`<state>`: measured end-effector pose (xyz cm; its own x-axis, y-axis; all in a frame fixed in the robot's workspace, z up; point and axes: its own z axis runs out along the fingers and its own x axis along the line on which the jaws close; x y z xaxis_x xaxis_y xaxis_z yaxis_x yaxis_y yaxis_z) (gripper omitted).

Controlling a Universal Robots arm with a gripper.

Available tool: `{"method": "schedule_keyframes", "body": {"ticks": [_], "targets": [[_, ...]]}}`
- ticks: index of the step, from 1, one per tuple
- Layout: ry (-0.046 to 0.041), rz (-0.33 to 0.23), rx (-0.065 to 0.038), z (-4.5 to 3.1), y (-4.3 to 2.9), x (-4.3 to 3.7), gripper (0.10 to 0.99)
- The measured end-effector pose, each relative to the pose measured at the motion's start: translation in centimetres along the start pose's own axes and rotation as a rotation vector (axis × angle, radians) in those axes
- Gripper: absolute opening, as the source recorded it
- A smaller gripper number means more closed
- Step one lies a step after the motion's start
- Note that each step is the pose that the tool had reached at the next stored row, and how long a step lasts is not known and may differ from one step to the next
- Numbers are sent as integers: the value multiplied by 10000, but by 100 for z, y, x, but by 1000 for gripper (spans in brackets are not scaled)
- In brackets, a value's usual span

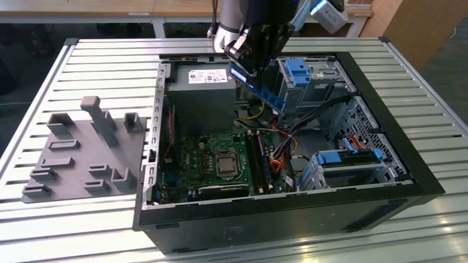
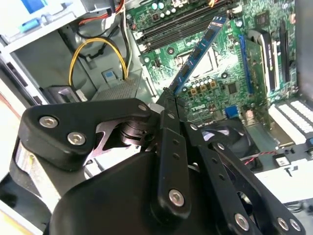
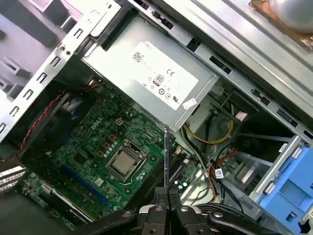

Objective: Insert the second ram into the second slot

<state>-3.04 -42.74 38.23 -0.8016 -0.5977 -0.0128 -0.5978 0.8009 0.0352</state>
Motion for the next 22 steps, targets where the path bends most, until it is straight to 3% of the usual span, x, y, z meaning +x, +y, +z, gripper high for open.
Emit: {"method": "schedule_keyframes", "body": {"ticks": [10, 22], "targets": [[-30, 1109, 26, 15, 0, 0, 122], [-75, 2851, 70, 29, -1, 1, 122]]}}
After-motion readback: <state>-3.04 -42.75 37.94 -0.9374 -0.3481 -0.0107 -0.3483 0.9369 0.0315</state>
